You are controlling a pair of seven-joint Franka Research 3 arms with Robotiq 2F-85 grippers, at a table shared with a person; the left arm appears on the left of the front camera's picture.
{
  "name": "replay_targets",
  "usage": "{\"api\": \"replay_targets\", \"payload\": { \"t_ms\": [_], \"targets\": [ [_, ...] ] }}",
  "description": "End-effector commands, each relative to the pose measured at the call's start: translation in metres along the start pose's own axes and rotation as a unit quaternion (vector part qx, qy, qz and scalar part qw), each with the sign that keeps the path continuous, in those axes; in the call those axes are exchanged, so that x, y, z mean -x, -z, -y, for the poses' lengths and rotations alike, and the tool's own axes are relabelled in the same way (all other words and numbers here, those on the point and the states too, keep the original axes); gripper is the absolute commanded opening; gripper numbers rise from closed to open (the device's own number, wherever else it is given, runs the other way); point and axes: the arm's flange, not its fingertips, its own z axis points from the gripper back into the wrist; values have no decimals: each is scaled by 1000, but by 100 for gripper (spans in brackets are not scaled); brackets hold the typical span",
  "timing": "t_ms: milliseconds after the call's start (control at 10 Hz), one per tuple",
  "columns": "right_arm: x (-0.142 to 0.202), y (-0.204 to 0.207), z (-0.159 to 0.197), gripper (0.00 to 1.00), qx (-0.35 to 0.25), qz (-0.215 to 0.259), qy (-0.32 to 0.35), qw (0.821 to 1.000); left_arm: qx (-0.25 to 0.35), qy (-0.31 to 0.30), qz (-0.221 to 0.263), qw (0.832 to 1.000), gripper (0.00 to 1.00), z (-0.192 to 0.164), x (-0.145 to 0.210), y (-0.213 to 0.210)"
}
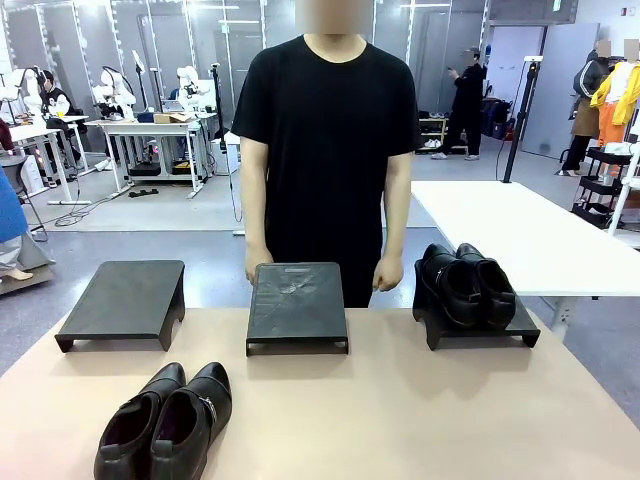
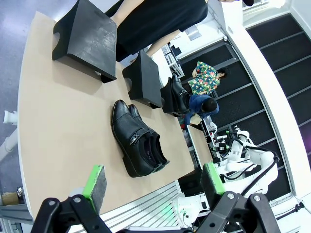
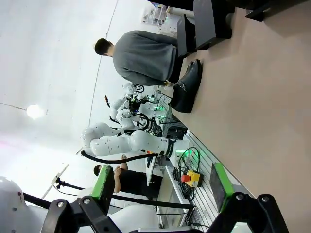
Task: Place the shoes on the stand as instructed by the person.
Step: Pick up another pair of Shoes and place it on the Shoes Stand indicated by the person.
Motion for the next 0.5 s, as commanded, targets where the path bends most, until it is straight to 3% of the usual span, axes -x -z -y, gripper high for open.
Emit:
{"api": "replay_targets", "payload": {
  "t_ms": [0,400],
  "targets": [
    [3,2,-3,100,7,-4,0,1000,9,10,6,1000,100,-1,-4,-2],
    [3,2,-3,100,7,-4,0,1000,9,10,6,1000,100,-1,-4,-2]
  ]
}}
